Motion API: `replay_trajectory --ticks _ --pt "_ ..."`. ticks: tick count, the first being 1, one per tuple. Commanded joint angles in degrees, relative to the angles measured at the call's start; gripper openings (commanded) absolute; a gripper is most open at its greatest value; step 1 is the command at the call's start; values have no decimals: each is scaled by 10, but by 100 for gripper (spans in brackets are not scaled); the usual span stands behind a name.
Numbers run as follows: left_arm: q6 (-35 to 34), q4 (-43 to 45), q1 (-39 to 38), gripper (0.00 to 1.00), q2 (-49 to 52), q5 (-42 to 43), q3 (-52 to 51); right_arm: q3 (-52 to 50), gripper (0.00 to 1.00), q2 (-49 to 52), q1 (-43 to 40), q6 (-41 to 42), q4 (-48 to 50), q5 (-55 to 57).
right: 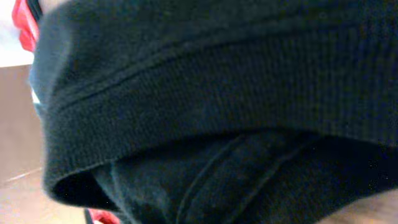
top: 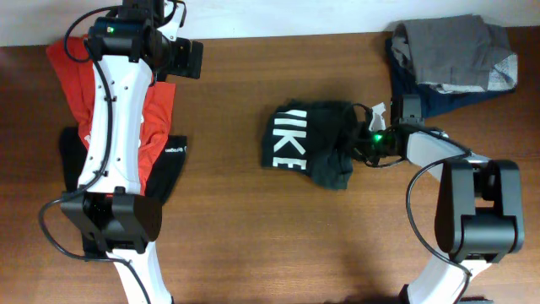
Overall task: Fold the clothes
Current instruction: 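Tuck and flatten the bundle's right side with the right gripper, then grasp the folded dark t-shirt with the right gripper and lift it, then carry the dark t-shirt to the top-right stack and place it on top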
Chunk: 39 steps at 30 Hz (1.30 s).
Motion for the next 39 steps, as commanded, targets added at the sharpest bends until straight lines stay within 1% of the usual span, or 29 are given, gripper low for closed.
replay_trajectory --ticks 1,3,5,8,11,14,17,19,21,22,25,27,29,31,32,36,38,39 --pt "9 -1 -1 99 5 -2 2 60 4 -62 2 10 -14 -5" --pt "9 -2 -1 99 5 -2 2 87 4 -87 3 11 -16 7" --pt "9 -2 -1 99 5 -2 2 111 4 -104 3 32 -30 40" --pt "9 -2 -1 99 5 -2 2 145 4 -119 3 106 -31 100" --pt "9 -3 -1 99 5 -2 2 178 4 -120 2 118 1 104" --pt "9 -5 -1 99 5 -2 2 223 4 -120 -9 118 7 108" --pt "9 -5 -1 99 5 -2 2 260 3 -120 -28 150 20 112" --pt "9 -5 -1 99 5 -2 2 277 4 -120 -46 174 73 118" --pt "9 -5 -1 99 5 -2 2 280 4 -120 -68 225 120 179" --pt "9 -5 -1 99 5 -2 2 280 4 -120 -75 241 129 199" --pt "9 -3 -1 99 5 -2 2 280 4 -117 -92 285 144 320" --pt "9 1 -1 99 5 -2 2 280 4 -114 -92 285 161 381" --pt "9 5 -1 99 5 -2 2 280 4 -103 -92 285 199 433" --pt "9 5 -1 99 5 -2 2 280 4 -91 -96 284 241 450" --pt "10 6 -1 99 5 -2 2 280 4 -78 -101 282 287 450" --pt "10 10 -1 99 5 -2 2 280 4 -26 -121 282 395 447" --pt "10 15 -1 99 6 -2 2 280 4 -2 -129 272 435 436" --pt "10 20 -1 99 6 -2 2 280 4 18 -136 252 475 420"
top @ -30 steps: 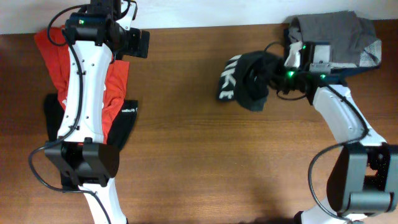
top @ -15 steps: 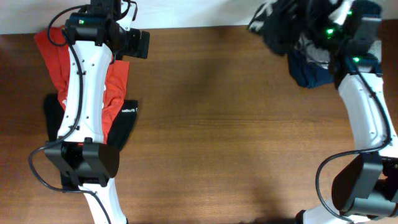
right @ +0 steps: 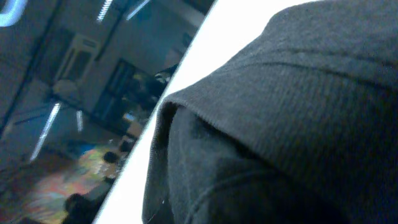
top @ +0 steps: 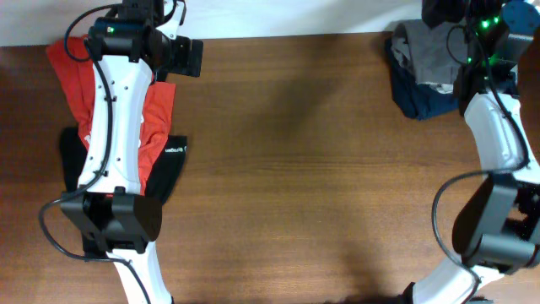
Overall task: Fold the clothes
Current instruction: 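Carry the dark t-shirt to the top-right stack and place it on top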
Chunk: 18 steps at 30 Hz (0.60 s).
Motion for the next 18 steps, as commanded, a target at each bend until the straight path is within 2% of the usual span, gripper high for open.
replay_trajectory --ticks 1,4,10,14,16,18 --pt "10 13 -1 99 6 -2 2 12 4 58 -27 -37 91 -31" --pt "10 20 -1 99 6 -2 2 20 4 123 -48 -37 136 -66" --pt "7 31 -1 99 6 -2 2 30 4 216 -69 -42 132 -183" --pt "5 31 -2 99 7 7 2 30 4 219 -74 -75 74 -209" --pt "5 31 -2 99 7 7 2 30 4 219 -85 -75 45 -258" --pt "5 32 -2 99 7 7 2 30 12 219 -97 -75 24 -320"
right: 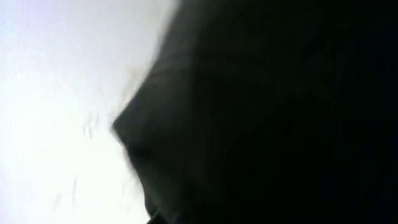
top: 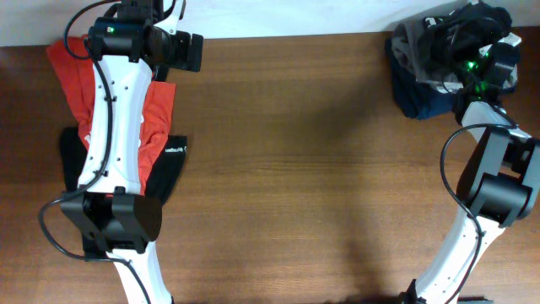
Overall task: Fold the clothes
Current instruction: 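Carry the dark t-shirt to the top-right stack and place it on top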
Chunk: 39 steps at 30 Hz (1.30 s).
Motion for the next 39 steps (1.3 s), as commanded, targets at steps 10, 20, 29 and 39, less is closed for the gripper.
replay_trajectory --ticks 10,20,29,39 --pt "5 11 -2 99 7 7 2 9 92 -58 -119 0 -119 -309" --pt "5 11 -2 99 8 7 2 9 99 -143 -199 24 -118 -427" --pt "5 15 -2 99 8 7 2 9 99 -169 -185 -94 55 -634" --pt "5 43 -2 99 8 7 2 9 99 -168 -134 -92 42 -580"
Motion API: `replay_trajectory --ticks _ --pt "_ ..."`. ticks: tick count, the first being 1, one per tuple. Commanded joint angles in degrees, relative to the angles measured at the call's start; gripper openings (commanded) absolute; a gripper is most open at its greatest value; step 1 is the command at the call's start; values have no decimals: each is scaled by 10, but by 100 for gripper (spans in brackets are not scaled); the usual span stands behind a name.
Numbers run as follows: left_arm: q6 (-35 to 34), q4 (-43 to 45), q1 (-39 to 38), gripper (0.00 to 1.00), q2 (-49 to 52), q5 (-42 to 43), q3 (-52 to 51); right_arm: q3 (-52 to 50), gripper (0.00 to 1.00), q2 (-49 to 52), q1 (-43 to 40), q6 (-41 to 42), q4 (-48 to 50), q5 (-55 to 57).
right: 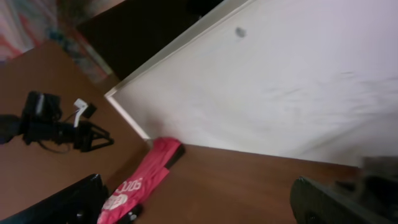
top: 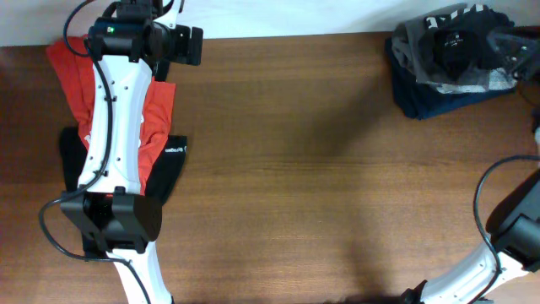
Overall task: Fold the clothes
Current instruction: 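Carry the dark t-shirt to the top-right stack and place it on top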
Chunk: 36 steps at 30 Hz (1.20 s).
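Observation:
A folded black garment [top: 451,46] lies on top of the pile at the back right, over a grey piece [top: 411,38] and a navy one [top: 422,103]. My right gripper [top: 509,44] is just right of that pile. In the right wrist view the right gripper [right: 196,208] is open and empty, its fingers [right: 62,205] spread wide. A red garment [top: 156,110] [right: 146,177] lies at the far left, over a black one [top: 173,165]. My left gripper [top: 189,46] hovers at the back left, above the red garment; its jaws do not show.
The left arm [top: 114,127] stretches over the red garment along the table's left side. A white wall [right: 280,74] runs behind the table's back edge. Bare brown tabletop [top: 295,169] spans the middle.
Black cloth filled the right wrist view then; now that view is free of cloth and the fingers stand open. The black garment rests on the pile and the right gripper sits further right.
The black garment first lay folded mid-table with my right gripper at its right edge. Then it was gone from there and the arm was up over the back-right pile, cloth against the camera. It now lies on the pile, released. The left arm stayed put.

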Motion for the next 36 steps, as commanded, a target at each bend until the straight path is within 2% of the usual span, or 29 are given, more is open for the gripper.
replay_trajectory --ticks 1,2,5,6,7,13,17,20,25,28,36 --pt "5 4 -2 99 8 6 2 4 99 -17 3 -5 -77 83" --pt "5 4 -2 99 8 6 2 4 99 -17 2 -3 -94 101" --pt "5 4 -2 99 8 6 2 4 99 -17 -7 27 -267 273" --pt "5 4 -2 99 8 6 2 4 98 -17 -8 26 -292 302" --pt "5 4 -2 99 8 6 2 4 99 -17 -10 -8 -334 350" --pt "5 4 -2 99 8 6 2 5 99 -24 -10 -242 -446 444" --pt "5 4 -2 99 8 6 2 6 99 -37 -7 -387 -477 497" --pt "5 4 -2 99 8 6 2 9 99 -46 0 -447 -482 560" --pt "5 4 -2 99 15 6 2 24 99 -50 52 -604 -462 673" --pt "5 4 -2 99 26 6 2 24 99 -50 85 -604 -412 728" --pt "5 10 -2 99 34 6 2 24 99 -4 148 -564 -231 770"
